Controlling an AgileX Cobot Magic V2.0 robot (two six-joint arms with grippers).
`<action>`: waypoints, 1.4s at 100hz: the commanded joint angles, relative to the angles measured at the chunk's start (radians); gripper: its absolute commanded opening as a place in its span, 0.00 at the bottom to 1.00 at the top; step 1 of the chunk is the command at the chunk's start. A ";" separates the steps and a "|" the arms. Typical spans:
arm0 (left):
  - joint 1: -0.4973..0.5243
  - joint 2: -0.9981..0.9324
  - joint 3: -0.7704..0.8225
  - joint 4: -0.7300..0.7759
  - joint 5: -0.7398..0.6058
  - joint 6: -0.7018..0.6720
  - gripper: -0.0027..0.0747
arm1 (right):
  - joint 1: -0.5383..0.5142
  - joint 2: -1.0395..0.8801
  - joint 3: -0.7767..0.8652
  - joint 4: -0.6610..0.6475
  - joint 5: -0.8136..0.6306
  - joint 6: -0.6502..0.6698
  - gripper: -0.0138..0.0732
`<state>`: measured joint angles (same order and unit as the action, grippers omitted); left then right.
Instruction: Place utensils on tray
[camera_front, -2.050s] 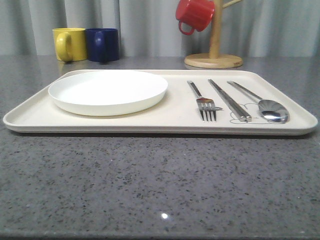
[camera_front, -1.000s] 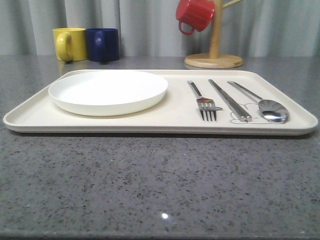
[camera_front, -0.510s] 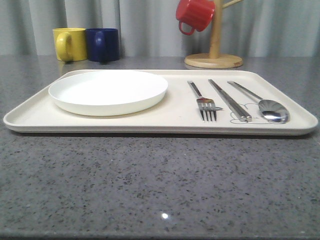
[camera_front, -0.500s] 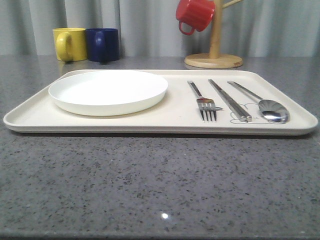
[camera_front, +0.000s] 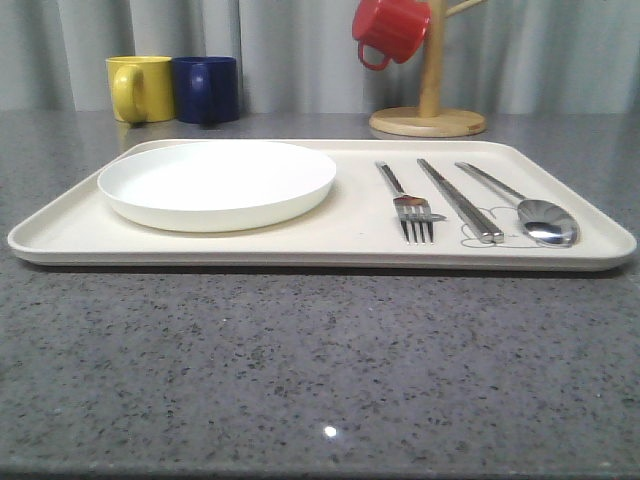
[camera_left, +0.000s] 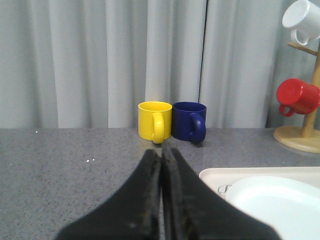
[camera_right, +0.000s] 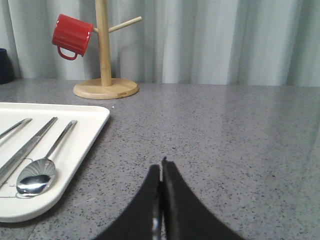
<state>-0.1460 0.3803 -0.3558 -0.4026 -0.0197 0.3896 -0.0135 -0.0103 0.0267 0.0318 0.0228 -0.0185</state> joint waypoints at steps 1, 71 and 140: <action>-0.005 0.006 -0.011 0.130 -0.087 -0.127 0.01 | -0.005 -0.022 -0.017 0.004 -0.088 -0.008 0.08; 0.056 -0.209 0.254 0.506 -0.123 -0.452 0.01 | -0.005 -0.022 -0.017 0.004 -0.088 -0.008 0.08; 0.056 -0.418 0.394 0.517 -0.103 -0.456 0.01 | -0.005 -0.022 -0.017 0.004 -0.088 -0.008 0.08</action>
<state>-0.0936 -0.0045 -0.0047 0.1142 -0.0511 -0.0547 -0.0135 -0.0103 0.0267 0.0318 0.0213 -0.0185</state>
